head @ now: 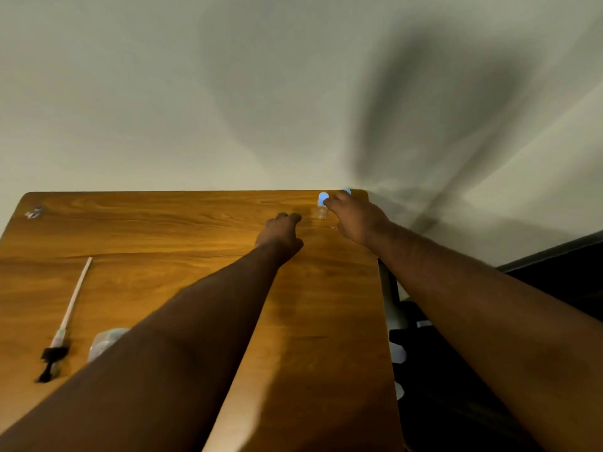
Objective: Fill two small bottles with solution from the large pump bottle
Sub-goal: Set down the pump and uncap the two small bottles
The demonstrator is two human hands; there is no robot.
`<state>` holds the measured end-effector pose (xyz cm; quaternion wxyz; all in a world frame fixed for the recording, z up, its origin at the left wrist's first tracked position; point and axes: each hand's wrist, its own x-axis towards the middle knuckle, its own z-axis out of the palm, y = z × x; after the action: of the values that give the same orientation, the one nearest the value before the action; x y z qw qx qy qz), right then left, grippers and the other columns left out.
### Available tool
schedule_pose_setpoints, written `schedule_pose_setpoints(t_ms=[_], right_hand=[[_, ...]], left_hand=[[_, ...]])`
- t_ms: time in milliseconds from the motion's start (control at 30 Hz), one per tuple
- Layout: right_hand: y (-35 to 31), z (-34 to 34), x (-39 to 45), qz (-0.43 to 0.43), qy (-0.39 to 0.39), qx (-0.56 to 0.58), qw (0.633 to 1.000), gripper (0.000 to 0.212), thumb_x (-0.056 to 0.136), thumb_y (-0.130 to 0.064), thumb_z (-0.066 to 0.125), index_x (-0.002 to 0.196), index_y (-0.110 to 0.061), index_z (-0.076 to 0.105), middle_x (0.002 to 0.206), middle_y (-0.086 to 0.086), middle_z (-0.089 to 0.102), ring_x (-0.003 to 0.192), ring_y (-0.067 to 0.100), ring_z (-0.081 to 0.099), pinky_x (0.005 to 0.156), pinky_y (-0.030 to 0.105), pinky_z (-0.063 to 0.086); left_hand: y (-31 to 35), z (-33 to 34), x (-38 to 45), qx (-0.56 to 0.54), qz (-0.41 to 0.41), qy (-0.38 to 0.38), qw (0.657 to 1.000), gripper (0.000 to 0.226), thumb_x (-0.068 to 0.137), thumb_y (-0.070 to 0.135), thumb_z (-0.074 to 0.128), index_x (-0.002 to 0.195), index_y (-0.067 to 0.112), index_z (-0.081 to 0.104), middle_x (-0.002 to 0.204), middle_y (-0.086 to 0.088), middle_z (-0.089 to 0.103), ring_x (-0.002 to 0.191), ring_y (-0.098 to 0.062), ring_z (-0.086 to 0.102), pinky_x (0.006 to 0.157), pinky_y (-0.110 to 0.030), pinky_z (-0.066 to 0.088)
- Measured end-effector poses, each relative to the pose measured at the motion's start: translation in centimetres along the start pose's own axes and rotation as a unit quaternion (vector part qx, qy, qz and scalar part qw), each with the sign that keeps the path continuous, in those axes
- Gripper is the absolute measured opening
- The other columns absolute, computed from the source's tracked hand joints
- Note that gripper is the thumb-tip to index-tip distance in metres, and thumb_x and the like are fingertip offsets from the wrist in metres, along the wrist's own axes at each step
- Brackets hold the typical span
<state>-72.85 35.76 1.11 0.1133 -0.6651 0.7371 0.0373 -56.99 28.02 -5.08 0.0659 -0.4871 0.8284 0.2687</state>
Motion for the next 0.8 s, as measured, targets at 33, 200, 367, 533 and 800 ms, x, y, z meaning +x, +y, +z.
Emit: schedule_pose_setpoints(t_ms=[33, 200, 367, 533, 800], right_hand=[[-0.3, 0.0, 0.8, -0.006, -0.002, -0.010, 1.000, 0.052, 0.090, -0.004, 0.053, 0.139, -0.015, 0.038, 0.142, 0.011, 0.041, 0.120, 0.032, 0.049, 0.086, 0.037, 0.050], [-0.9, 0.4, 5.3, 0.010, -0.048, 0.009, 0.999, 0.052, 0.090, 0.003, 0.048, 0.139, -0.010, 0.036, 0.149, 0.018, 0.030, 0.116, 0.035, 0.054, 0.091, 0.041, 0.049], [-1.1, 1.8, 7.2, 0.029, -0.106, 0.047, 0.993, 0.030, 0.090, -0.004, 0.056, 0.120, -0.005, 0.051, 0.128, 0.015, 0.050, 0.113, 0.028, 0.054, 0.100, 0.038, 0.045], [-1.9, 2.2, 4.1, 0.031, -0.020, 0.179, 0.983, 0.012, 0.093, -0.011, 0.052, 0.101, -0.005, 0.058, 0.104, 0.014, 0.062, 0.092, 0.026, 0.059, 0.081, 0.038, 0.051], [-8.2, -0.6, -6.6, 0.005, 0.032, 0.269, 0.962, 0.027, 0.082, -0.039, 0.069, 0.071, -0.014, 0.064, 0.060, -0.002, 0.058, 0.054, 0.014, 0.054, 0.047, 0.023, 0.034]], left_hand=[[-0.3, 0.3, 0.4, 0.000, -0.003, -0.007, 1.000, 0.064, 0.086, 0.021, 0.069, 0.144, 0.022, 0.042, 0.144, -0.009, 0.047, 0.129, -0.030, 0.047, 0.098, -0.045, 0.050], [-1.8, 1.8, 2.8, -0.024, -0.012, -0.023, 0.999, 0.063, 0.085, 0.021, 0.070, 0.143, 0.022, 0.044, 0.142, -0.008, 0.048, 0.128, -0.030, 0.048, 0.099, -0.045, 0.049], [-3.5, 2.9, 3.7, -0.092, -0.039, -0.050, 0.994, 0.071, 0.079, 0.023, 0.077, 0.142, 0.024, 0.044, 0.143, -0.008, 0.046, 0.128, -0.029, 0.047, 0.101, -0.046, 0.048], [-3.8, 3.2, 1.8, -0.191, -0.051, -0.047, 0.979, 0.081, 0.076, 0.021, 0.081, 0.146, 0.022, 0.040, 0.146, -0.013, 0.045, 0.133, -0.030, 0.044, 0.106, -0.041, 0.043], [-3.1, 1.4, -13.3, -0.467, 0.004, 0.030, 0.884, 0.073, 0.068, 0.018, 0.088, 0.132, 0.029, 0.053, 0.135, 0.007, 0.056, 0.121, -0.015, 0.050, 0.092, -0.030, 0.044]])
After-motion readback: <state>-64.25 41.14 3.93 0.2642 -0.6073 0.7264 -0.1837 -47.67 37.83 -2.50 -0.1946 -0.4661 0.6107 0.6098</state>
